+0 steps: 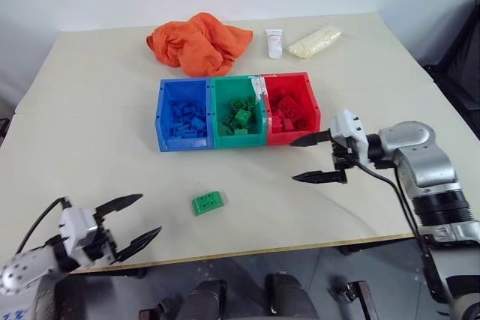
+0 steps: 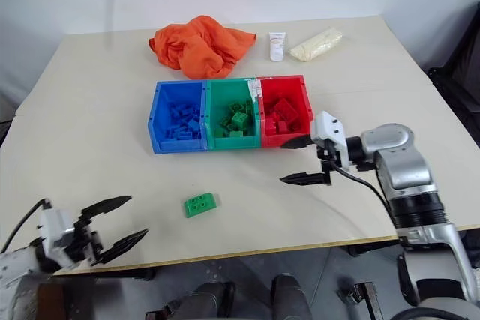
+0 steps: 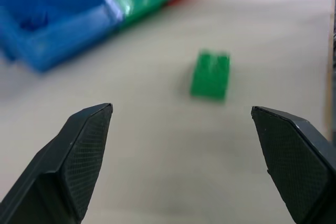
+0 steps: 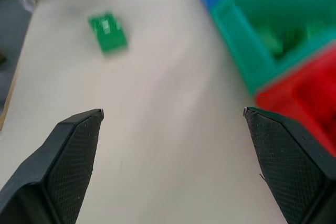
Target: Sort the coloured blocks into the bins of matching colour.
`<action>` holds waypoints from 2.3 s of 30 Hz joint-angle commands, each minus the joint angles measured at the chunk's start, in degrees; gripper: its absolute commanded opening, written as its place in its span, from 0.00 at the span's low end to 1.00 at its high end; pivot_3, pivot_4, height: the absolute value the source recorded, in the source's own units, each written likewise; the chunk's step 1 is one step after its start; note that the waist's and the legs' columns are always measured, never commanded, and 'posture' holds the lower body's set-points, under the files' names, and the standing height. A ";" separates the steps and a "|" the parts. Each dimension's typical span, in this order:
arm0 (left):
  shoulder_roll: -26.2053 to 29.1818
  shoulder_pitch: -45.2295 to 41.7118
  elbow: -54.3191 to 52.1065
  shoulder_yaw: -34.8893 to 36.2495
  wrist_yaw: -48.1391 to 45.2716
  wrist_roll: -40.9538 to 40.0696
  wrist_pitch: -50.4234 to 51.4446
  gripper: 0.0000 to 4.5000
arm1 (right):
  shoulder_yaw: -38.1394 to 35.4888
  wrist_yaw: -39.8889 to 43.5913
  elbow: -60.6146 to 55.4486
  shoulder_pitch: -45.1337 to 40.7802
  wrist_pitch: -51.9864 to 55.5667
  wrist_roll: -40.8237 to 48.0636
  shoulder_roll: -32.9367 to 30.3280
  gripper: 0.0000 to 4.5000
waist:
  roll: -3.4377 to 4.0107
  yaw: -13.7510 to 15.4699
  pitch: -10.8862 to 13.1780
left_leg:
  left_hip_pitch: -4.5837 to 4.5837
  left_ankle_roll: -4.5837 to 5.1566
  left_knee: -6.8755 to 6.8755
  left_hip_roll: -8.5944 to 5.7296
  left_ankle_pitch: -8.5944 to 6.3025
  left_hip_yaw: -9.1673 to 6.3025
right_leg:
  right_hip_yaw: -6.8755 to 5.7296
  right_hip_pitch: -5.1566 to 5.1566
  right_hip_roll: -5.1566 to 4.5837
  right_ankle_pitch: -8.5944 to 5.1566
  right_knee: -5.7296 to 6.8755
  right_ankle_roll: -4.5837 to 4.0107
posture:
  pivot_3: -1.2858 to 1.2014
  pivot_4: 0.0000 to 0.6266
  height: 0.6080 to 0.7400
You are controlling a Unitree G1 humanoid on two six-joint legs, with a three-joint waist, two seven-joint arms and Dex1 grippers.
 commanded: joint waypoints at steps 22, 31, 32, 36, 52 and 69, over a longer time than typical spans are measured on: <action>-2.66 -18.29 -3.56 -20.48 12.27 15.66 6.86 1.00 | -4.88 -3.88 -10.29 7.59 0.05 4.54 -1.77 0.99 | 0.02 1.72 0.01 | 0.00 0.03 0.11 -0.03 0.00 0.01 | -0.08 0.09 0.00 0.00 0.02 -0.01 | 0.52 0.24 1.00; -3.22 -31.06 7.12 -30.60 11.04 23.17 6.76 0.96 | -9.24 -9.72 -19.57 15.14 4.06 6.27 -4.74 1.00 | 0.03 1.62 0.00 | 0.01 0.02 0.14 -0.03 0.00 0.08 | -0.10 0.04 0.01 0.01 0.09 0.01 | 0.52 0.24 1.00; -3.15 -31.78 7.68 -30.89 11.00 23.37 7.01 0.92 | -9.60 -10.25 -20.29 15.77 4.37 6.48 -4.90 1.00 | 0.03 1.71 0.00 | 0.01 0.02 0.14 -0.04 0.00 0.09 | -0.11 0.04 0.01 0.01 0.09 0.01 | 0.52 0.24 1.00; -2.46 -33.53 8.56 -32.22 10.52 24.21 7.15 0.66 | -10.96 -12.24 -22.46 17.77 5.36 6.94 -5.33 1.00 | 0.03 1.82 0.00 | 0.02 0.01 0.20 -0.03 0.01 0.07 | -0.09 0.04 0.01 0.01 0.15 0.01 | 0.52 0.24 1.00; -14.07 -54.21 14.41 -32.06 21.03 23.81 15.61 0.33 | -17.69 -19.50 -29.72 25.96 7.54 9.35 -6.50 1.00 | -0.06 3.37 0.05 | -0.20 0.06 0.64 -0.12 -0.02 -0.05 | -0.13 0.07 0.02 0.04 0.23 0.08 | 0.52 0.24 1.00; -22.81 -80.15 44.93 -32.20 28.84 29.87 4.95 0.97 | -20.34 -25.58 -34.76 31.78 8.02 10.68 -6.00 1.00 | -0.31 3.03 0.20 | -0.18 0.08 0.66 -0.12 -0.03 0.23 | -0.35 -0.03 0.10 0.08 0.32 0.16 | 0.52 0.24 1.00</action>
